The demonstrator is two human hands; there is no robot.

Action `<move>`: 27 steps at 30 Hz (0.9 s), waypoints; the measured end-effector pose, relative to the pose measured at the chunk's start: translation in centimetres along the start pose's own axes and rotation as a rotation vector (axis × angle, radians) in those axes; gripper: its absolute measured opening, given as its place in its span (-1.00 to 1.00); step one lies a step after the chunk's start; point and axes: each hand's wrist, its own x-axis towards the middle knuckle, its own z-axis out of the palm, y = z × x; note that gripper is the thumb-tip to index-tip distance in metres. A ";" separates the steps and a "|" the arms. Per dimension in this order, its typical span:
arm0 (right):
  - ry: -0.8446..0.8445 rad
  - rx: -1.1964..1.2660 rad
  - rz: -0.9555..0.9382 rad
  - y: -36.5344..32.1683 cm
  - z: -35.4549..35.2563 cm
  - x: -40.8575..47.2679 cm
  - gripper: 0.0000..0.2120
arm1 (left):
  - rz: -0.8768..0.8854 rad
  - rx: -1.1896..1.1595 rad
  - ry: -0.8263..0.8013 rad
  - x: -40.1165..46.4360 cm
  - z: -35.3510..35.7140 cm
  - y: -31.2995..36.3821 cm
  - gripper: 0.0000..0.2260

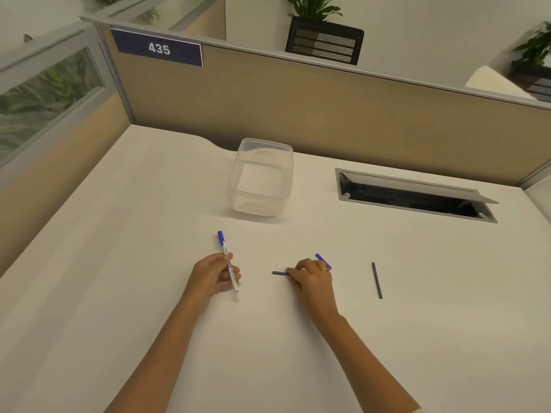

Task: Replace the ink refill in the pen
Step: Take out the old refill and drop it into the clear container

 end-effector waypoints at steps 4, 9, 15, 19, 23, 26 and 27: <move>-0.125 -0.117 -0.043 -0.9 -0.5 1.2 -0.87 | 0.008 -0.060 0.020 0.0 -0.1 0.0 -0.87; -0.177 -0.052 0.072 -3.2 -2.3 4.6 -0.84 | 0.017 -0.193 -0.016 0.8 -0.6 -0.2 -0.94; 0.038 0.167 0.158 -6.4 -5.1 14.5 -0.88 | 0.030 -0.463 -0.024 2.2 -2.0 0.0 -0.92; 0.007 0.194 0.274 -7.1 -4.5 22.0 -0.87 | 0.006 -0.525 -0.026 2.9 -2.3 -0.5 -0.61; -0.224 0.153 0.425 -5.8 -1.2 27.6 -0.87 | -0.005 -0.521 -0.027 3.6 -2.5 -1.0 -0.81; -0.356 0.187 0.538 -4.5 1.9 29.4 -0.89 | -0.006 -0.515 -0.021 3.9 -2.6 -1.3 -0.84; -0.373 0.164 0.545 -4.1 2.9 29.6 -0.83 | -0.006 -0.512 -0.026 3.9 -2.7 -1.3 -0.84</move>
